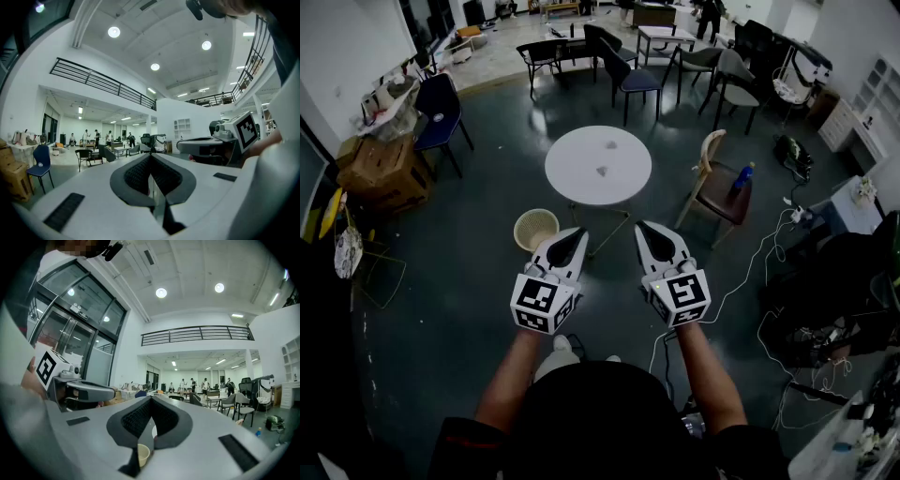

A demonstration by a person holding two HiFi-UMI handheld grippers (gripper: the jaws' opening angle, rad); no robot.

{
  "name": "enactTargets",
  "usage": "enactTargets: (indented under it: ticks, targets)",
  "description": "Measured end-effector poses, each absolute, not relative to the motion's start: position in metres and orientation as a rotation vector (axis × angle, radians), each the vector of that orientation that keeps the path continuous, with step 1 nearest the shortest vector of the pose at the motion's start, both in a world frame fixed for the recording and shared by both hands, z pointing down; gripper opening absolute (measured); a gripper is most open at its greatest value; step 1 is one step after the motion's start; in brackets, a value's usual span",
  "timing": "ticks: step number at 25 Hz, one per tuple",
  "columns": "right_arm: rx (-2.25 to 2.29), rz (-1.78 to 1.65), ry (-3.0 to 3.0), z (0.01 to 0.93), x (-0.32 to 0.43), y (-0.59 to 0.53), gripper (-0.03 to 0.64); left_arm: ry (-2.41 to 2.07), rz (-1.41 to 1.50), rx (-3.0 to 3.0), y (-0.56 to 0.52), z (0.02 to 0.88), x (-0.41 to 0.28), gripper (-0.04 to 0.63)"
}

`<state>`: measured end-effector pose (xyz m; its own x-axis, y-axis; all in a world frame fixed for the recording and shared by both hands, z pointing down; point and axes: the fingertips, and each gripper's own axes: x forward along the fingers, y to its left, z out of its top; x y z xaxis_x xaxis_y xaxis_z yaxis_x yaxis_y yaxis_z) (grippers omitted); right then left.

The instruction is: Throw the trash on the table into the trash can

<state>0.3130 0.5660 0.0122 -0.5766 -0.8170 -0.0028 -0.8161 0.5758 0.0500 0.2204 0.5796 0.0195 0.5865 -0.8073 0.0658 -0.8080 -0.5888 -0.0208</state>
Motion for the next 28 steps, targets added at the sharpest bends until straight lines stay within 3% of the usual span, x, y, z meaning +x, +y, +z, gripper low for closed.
enactTargets:
  ticks: [28]
  targets:
    - [1.377,-0.008,-2.803,0.035,0.342,0.59,0.018,-1.441,0.109,2.729,0.608,0.032,0.245,0.008]
